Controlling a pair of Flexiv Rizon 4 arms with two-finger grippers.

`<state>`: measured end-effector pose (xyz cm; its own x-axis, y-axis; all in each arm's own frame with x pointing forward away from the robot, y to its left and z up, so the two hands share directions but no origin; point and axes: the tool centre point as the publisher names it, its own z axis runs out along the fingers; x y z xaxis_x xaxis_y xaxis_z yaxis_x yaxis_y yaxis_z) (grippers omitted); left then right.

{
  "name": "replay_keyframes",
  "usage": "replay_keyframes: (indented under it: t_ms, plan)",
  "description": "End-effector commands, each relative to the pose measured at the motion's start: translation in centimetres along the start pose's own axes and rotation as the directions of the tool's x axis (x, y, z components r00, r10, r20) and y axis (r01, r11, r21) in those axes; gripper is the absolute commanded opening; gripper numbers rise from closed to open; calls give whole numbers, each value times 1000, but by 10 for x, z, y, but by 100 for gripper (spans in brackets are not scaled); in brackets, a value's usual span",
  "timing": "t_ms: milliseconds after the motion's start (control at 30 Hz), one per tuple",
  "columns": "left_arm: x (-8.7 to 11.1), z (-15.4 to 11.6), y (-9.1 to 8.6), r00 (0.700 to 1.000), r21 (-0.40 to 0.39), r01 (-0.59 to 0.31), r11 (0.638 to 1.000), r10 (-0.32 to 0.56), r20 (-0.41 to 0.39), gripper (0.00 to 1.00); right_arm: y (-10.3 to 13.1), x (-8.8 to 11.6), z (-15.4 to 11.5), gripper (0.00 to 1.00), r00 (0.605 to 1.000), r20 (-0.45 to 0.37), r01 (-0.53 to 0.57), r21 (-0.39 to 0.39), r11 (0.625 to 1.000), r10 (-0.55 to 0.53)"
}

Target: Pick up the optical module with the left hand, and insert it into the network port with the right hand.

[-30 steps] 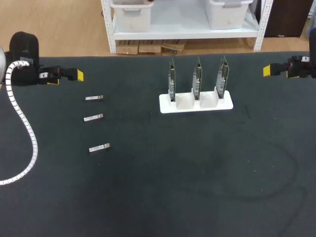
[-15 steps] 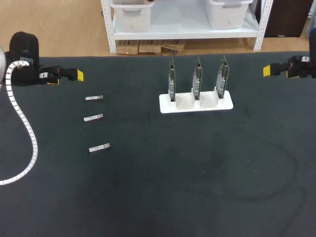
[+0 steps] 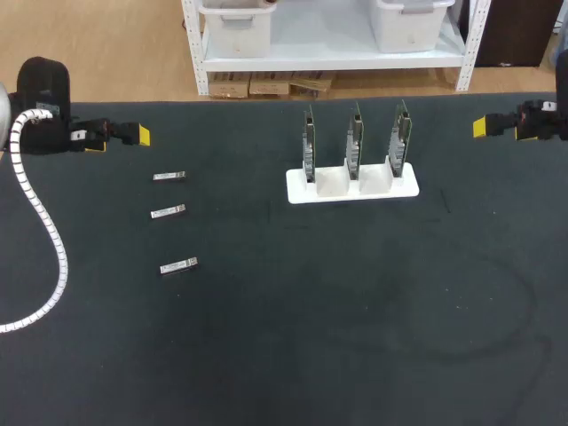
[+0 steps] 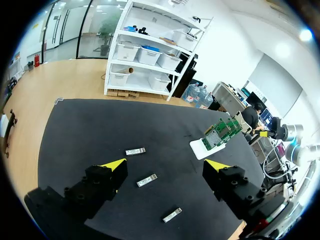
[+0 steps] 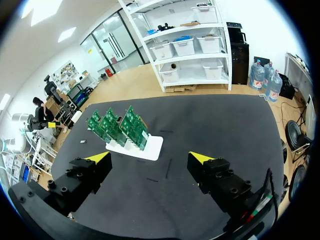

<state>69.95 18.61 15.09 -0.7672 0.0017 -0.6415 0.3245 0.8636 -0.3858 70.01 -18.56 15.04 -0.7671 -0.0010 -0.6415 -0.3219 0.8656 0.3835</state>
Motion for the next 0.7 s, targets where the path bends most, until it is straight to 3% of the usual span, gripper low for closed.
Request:
replay_keyframes:
  t_ms: [33, 600, 700]
  plan:
    - [0, 0, 0, 1000, 1, 0, 1000, 0, 1, 100, 1, 0, 0, 100, 1000, 1, -1, 4, 1000, 1]
    - [0, 0, 0, 1000, 1, 0, 1000, 0, 1, 100, 1, 0, 0, 100, 1000, 1, -1, 4, 1000, 1]
    - [-6, 4, 9, 997, -8, -64, 998, 63, -35, 100, 1, 0, 0, 100, 1000, 1, -1, 4, 1000, 1]
